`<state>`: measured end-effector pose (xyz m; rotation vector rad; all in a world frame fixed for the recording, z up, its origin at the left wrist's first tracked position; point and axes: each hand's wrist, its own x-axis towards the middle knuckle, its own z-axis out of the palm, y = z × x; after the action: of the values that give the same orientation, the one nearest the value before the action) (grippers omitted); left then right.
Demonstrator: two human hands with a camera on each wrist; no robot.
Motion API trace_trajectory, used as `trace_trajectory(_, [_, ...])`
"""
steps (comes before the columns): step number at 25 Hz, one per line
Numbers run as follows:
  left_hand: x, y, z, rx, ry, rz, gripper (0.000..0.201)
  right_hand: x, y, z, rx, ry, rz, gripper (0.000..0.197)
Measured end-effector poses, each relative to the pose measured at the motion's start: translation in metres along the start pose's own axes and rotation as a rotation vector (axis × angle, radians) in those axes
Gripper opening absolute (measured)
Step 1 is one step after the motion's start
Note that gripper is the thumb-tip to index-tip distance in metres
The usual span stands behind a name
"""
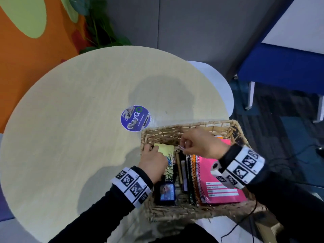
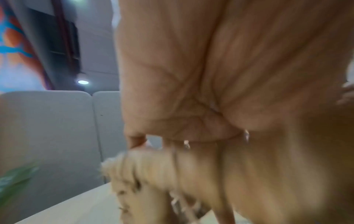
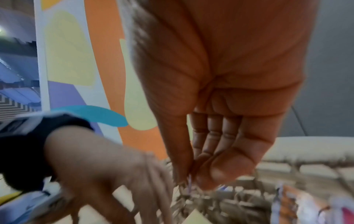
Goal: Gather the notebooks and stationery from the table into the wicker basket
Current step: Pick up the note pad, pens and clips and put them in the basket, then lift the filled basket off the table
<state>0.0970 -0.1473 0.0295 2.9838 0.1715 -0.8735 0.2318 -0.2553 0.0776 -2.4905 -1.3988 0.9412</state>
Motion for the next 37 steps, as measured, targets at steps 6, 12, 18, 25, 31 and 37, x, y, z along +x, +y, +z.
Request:
trace_trajectory(6, [-0.048,-0.029,-0.005,-0.486,0.534,-0.204,0.025,0.043,-0.029,0.053,-0.116,-0.086,0.077,0.015])
trace_trajectory(12, [-0.088,-0.04,0.037,-0.638,0.625,-0.32,0.019,0.056,-0.046,0.07,-0.246,-0.216,0.119,0.017])
trace_trajectory(18, [-0.087,-0.025,0.058,-0.806,0.565,-0.392,0.033,-0.026,-0.012,0.0,0.048,0.177,0.124,0.025])
trace_trajectory(25, [-0.072,0.003,0.041,-0.769,0.249,-0.4,0.047,-0.183,0.097,0.044,0.232,0.652,0.77,0.052])
trace_trajectory(31, [-0.068,0.008,0.051,-0.718,0.34,-0.441,0.029,-0.2,0.117,0.135,0.694,0.504,0.773,0.057])
trace_trajectory(37, [-0.103,-0.001,0.067,-0.831,0.496,-0.539,0.014,-0.172,0.082,0.086,0.699,0.629,0.634,0.004])
